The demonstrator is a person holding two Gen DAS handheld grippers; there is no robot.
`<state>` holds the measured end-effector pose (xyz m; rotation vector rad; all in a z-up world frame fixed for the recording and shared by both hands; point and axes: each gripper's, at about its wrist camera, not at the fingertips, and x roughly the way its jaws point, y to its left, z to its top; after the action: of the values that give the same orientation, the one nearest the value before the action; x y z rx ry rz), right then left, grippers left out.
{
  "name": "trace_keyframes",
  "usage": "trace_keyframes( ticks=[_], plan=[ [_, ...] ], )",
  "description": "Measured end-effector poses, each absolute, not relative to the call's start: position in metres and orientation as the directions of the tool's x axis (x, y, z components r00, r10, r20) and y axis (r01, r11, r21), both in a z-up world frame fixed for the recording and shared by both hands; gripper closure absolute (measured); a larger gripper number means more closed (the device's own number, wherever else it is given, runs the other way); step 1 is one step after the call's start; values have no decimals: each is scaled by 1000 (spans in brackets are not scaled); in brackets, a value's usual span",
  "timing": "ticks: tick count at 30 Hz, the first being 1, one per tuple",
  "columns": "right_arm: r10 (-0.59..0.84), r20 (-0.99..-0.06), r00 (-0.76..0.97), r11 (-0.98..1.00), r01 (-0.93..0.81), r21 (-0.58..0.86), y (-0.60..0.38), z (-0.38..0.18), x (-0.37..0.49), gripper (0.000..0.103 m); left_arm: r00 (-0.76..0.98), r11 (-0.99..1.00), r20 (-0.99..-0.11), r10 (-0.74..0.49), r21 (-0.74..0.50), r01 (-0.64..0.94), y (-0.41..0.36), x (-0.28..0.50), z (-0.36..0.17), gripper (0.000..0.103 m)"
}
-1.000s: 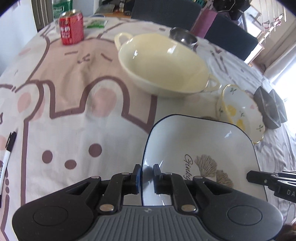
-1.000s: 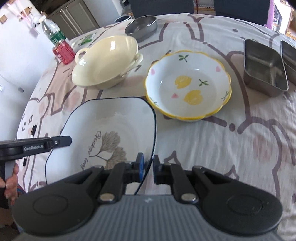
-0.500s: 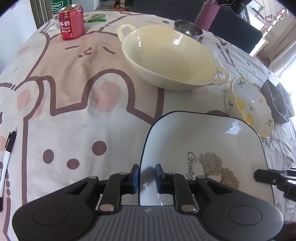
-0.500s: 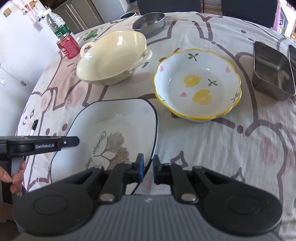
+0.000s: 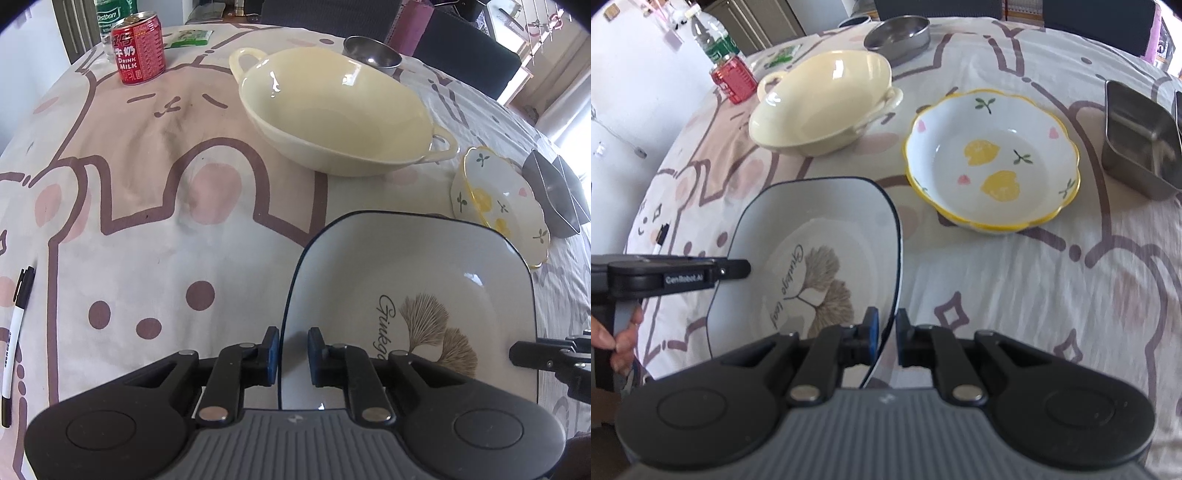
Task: Organize plates and bowls
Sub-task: 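Lower the white plate onto the tablecloth and open both grippers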
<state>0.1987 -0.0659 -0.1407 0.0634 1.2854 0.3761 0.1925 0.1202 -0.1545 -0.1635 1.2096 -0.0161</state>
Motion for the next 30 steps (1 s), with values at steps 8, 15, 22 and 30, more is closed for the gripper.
trace_keyframes(
  ticks=[8,15,22,30],
  plan=[
    [294,-932,211,941,-238,242,-65,-144,198,91,357,989,-928,-102,-135,-68,120,192,-153,86],
    [285,-940,191,944,-224,241,-67,-150,201,91,344,986,-931,-123,-153,-59,120,192,-154,86],
    [258,-952,166,952,-212,221,-68,-161,206,89,329,988,-936,-127,-147,-37,117,192,-156,84],
    [256,-953,163,954,-203,221,-72,-162,207,84,323,991,-939,-120,-134,-23,115,192,-155,84]
  ],
)
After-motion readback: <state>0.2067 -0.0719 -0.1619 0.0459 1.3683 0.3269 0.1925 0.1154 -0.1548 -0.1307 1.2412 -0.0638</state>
